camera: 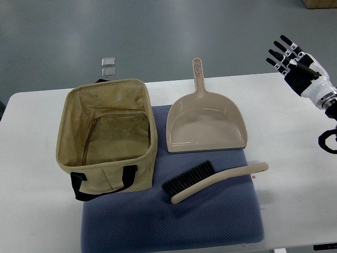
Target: Put pink broom in yellow bag with right hand
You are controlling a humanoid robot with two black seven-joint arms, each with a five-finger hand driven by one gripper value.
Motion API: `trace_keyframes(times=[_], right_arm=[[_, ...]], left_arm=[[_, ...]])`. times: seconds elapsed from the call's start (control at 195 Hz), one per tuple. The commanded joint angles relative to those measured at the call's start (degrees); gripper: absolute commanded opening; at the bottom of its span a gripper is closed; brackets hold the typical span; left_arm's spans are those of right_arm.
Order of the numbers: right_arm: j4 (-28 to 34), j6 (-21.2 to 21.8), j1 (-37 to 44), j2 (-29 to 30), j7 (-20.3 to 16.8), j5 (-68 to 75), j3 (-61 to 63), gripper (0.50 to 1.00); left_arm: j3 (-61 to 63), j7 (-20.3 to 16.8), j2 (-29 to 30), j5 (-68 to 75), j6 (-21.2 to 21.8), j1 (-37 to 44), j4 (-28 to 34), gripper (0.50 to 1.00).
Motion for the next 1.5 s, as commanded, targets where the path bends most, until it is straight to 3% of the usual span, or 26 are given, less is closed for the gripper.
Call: trace_keyframes(times=[0.0,0.18,0.38,0.704,0.889,1.095,1.357,1.495], right_arm=[[0.07,1.85,1.00,-1.65,-0.04,-0.68,-1.10,0.928],[0.77,6.34,3.72,-8.60,0.32,-5.34,-8.57,0.928],[5.78,11.52,6.27,-15.27,2.60,-18.69,-15.69,0.928],[24.14,11.17,8.38,-23.62,5.59,-43.04,-28.43,0.926],[29.51,10.99,8.56,-24.68,5.59,-53.68,-33.18,0.926],[31.71,7.48,8.56,-24.24,5.24,-60.54,-38.72,0.926],[31.97,-3.86,7.68,-24.50,4.09,-65.99,-46.80,0.924],[32.06,-6.23,6.80,-24.59,4.01,-66.96,-48.12,0.924]], left_arm=[[0.00,0.00,0.00,-0.04,-0.07,0.00,0.00,1.000],[0.00,0.00,0.00,-0.04,0.02,0.00,0.00,1.000],[0.00,0.00,0.00,-0.04,0.02,0.00,0.00,1.000],[0.00,0.00,0.00,-0.04,-0.07,0.00,0.00,1.000],[0.00,0.00,0.00,0.05,0.02,0.00,0.00,1.000],[0.00,0.00,0.00,-0.04,0.02,0.00,0.00,1.000],[0.00,0.00,0.00,-0.04,0.02,0.00,0.00,1.000],[0.00,0.00,0.00,-0.04,0.02,0.00,0.00,1.000]])
